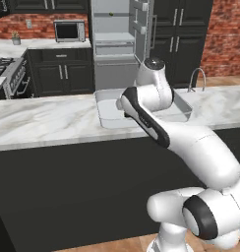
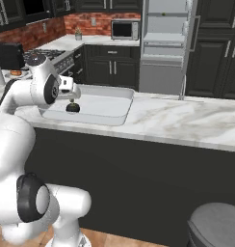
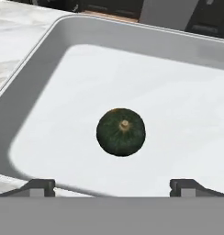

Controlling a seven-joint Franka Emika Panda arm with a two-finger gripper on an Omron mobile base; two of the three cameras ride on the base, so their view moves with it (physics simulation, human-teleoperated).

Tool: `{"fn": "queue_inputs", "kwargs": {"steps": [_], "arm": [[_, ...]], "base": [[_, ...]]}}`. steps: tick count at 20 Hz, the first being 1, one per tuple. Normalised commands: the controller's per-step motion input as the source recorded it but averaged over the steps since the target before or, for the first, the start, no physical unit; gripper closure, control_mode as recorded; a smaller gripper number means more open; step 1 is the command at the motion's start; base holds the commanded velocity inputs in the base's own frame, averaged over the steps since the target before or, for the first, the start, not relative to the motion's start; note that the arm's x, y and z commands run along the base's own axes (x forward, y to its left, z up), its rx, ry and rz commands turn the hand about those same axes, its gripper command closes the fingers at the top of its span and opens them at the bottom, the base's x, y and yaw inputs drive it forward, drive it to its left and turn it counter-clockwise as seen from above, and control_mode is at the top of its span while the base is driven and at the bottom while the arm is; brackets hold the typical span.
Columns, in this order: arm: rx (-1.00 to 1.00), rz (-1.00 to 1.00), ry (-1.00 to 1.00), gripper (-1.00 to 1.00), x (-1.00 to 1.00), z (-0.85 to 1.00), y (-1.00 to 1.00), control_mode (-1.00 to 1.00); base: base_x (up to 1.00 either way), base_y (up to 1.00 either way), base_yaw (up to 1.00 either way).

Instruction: Place the cold items (cucumber and squash) from the fridge in one tupperware on the dining counter. Place the warm items (kebab skewer and hot dog) in the stove area in another tupperware.

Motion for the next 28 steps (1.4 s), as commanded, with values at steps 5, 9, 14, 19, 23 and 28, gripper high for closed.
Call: {"fn": "queue_inputs", "kwargs": {"steps": [5, 9, 14, 19, 23, 28], "arm": [[0.07, 0.0, -0.04, -1.0, -0.89, 0.67, -0.07, -1.0], [0.08, 0.0, -0.01, -1.0, -0.86, 0.72, -0.16, -1.0], [0.08, 0.0, 0.0, -1.0, -0.86, 0.5, -0.15, -1.0], [0.0, -0.12, -0.04, -1.0, -1.0, 0.05, -0.21, -1.0], [0.0, -0.12, -0.15, -1.0, -1.0, 0.0, -0.22, -1.0], [0.0, -0.07, -0.07, -1.0, -0.99, 0.0, -0.24, -1.0]], "base": [[0.0, 0.0, 0.0], [0.0, 0.0, 0.0], [0.0, 0.0, 0.0], [0.0, 0.0, 0.0], [0.0, 0.0, 0.0], [0.0, 0.0, 0.0]]}}
